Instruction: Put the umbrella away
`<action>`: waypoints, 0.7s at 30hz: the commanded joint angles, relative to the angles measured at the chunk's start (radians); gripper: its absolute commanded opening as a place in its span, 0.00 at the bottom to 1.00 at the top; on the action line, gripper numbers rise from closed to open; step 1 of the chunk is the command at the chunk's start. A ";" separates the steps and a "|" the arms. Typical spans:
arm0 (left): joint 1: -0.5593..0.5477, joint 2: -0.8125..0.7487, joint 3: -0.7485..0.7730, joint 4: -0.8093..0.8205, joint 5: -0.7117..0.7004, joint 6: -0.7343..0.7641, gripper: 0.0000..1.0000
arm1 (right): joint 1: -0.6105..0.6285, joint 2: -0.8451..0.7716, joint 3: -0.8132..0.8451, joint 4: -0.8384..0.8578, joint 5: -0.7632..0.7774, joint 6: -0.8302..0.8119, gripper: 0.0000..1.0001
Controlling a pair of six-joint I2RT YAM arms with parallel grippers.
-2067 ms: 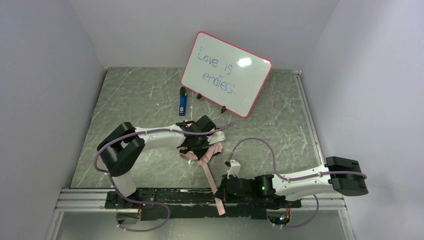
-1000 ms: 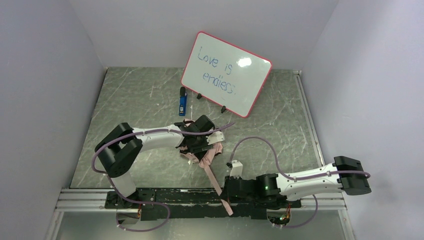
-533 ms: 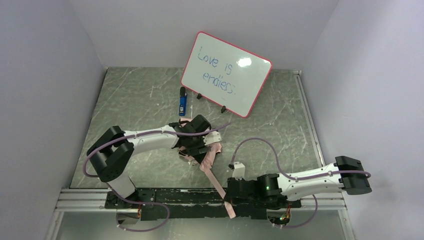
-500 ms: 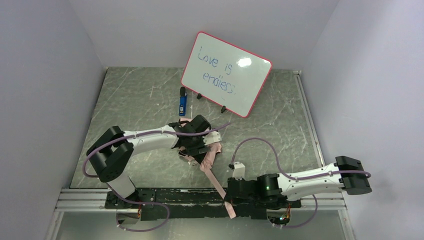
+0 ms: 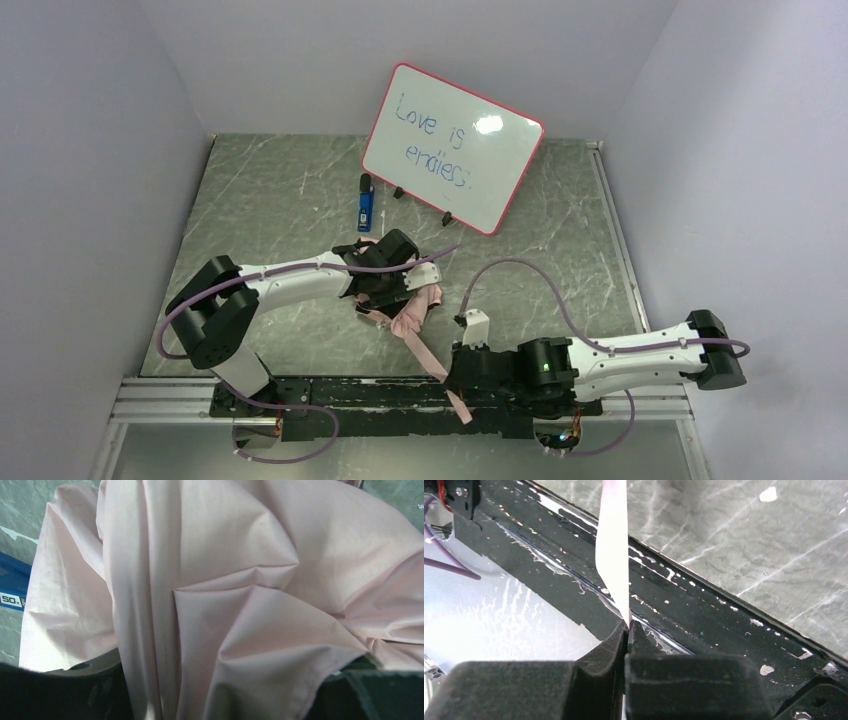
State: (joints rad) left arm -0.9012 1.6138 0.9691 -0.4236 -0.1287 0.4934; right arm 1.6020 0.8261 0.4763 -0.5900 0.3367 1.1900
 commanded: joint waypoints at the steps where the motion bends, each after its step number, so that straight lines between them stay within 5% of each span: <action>1: 0.012 -0.002 -0.006 -0.026 -0.009 0.010 0.56 | 0.007 0.007 0.075 -0.107 0.067 -0.100 0.00; 10: 0.013 -0.021 -0.027 0.004 -0.029 0.011 0.68 | 0.010 -0.051 0.170 -0.075 0.094 -0.208 0.00; 21: 0.012 -0.007 -0.026 0.013 -0.030 0.010 0.70 | 0.010 -0.087 0.254 0.024 0.143 -0.304 0.00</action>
State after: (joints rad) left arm -0.8993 1.6127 0.9562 -0.4080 -0.1295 0.4931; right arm 1.6047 0.7479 0.6758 -0.5983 0.4606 0.9321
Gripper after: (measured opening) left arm 0.667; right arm 0.008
